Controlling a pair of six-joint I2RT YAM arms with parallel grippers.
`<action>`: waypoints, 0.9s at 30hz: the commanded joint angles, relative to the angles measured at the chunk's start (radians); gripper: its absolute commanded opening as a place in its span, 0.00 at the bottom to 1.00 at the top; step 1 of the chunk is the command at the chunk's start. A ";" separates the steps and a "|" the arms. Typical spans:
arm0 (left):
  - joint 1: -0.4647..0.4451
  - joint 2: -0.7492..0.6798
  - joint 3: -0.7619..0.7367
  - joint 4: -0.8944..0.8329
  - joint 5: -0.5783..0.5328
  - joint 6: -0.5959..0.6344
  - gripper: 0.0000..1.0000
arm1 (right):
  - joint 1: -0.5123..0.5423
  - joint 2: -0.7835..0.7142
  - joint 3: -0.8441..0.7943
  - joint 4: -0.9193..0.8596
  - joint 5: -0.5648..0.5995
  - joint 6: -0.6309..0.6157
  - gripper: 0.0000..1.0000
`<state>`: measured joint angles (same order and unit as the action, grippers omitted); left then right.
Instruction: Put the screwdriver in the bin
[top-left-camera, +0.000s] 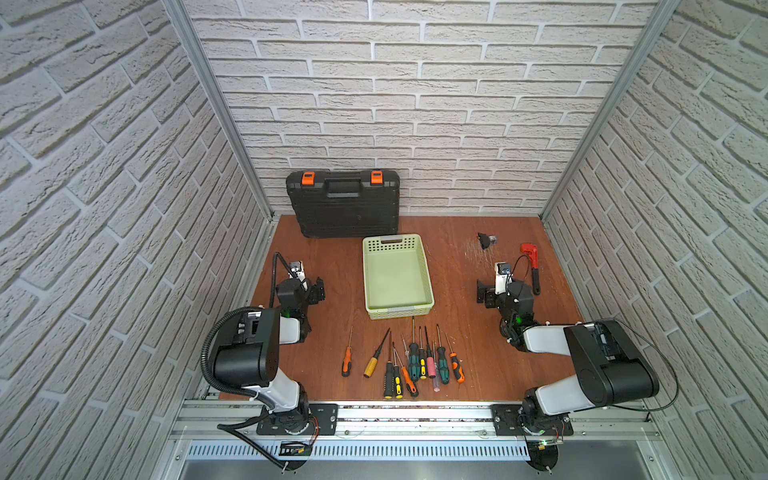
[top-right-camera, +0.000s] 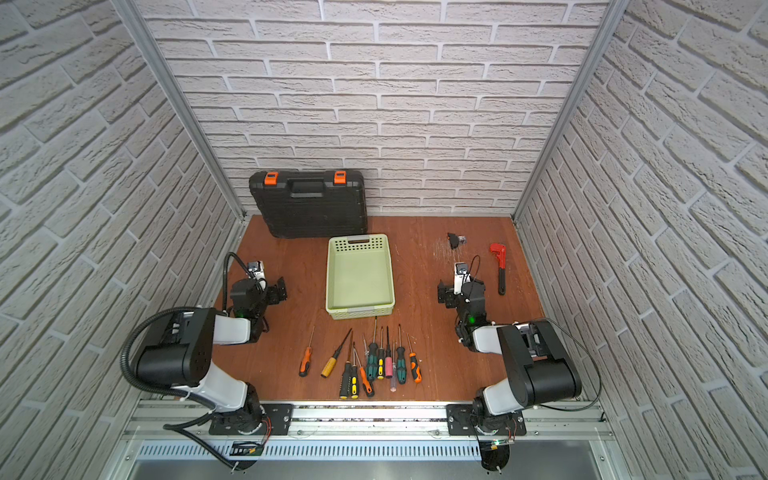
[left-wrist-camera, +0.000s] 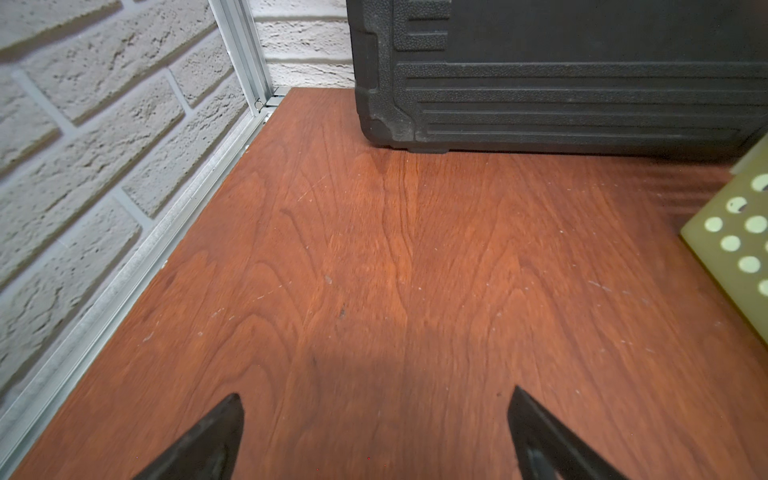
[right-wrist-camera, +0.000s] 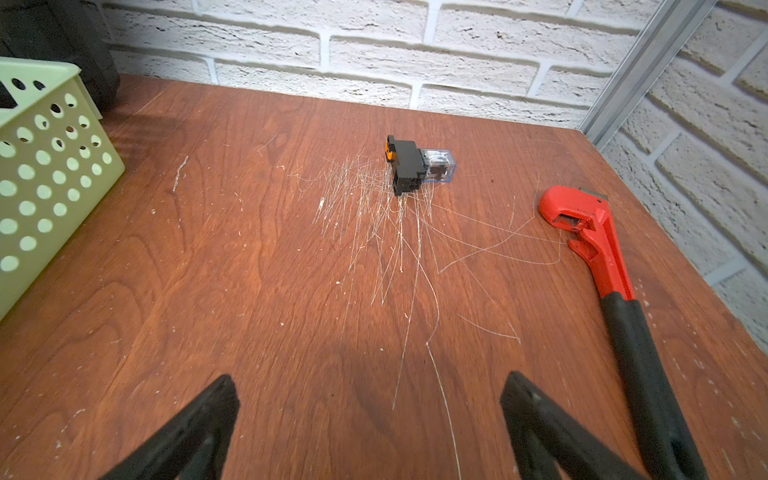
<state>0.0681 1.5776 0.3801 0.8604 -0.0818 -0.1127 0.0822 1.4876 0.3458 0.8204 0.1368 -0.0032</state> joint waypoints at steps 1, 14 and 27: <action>0.005 -0.004 0.007 0.059 0.011 0.004 0.98 | -0.006 -0.010 0.001 0.044 -0.001 0.012 0.99; -0.001 -0.159 0.163 -0.348 -0.180 -0.053 0.98 | -0.007 -0.163 0.020 -0.103 0.037 0.021 1.00; -0.319 -0.407 0.572 -1.529 -0.293 -0.401 0.95 | 0.018 -0.408 0.566 -1.080 -0.137 0.226 0.94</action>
<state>-0.1745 1.2301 0.9516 -0.3103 -0.3775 -0.3897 0.0875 1.0946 0.8616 -0.0029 0.0780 0.1745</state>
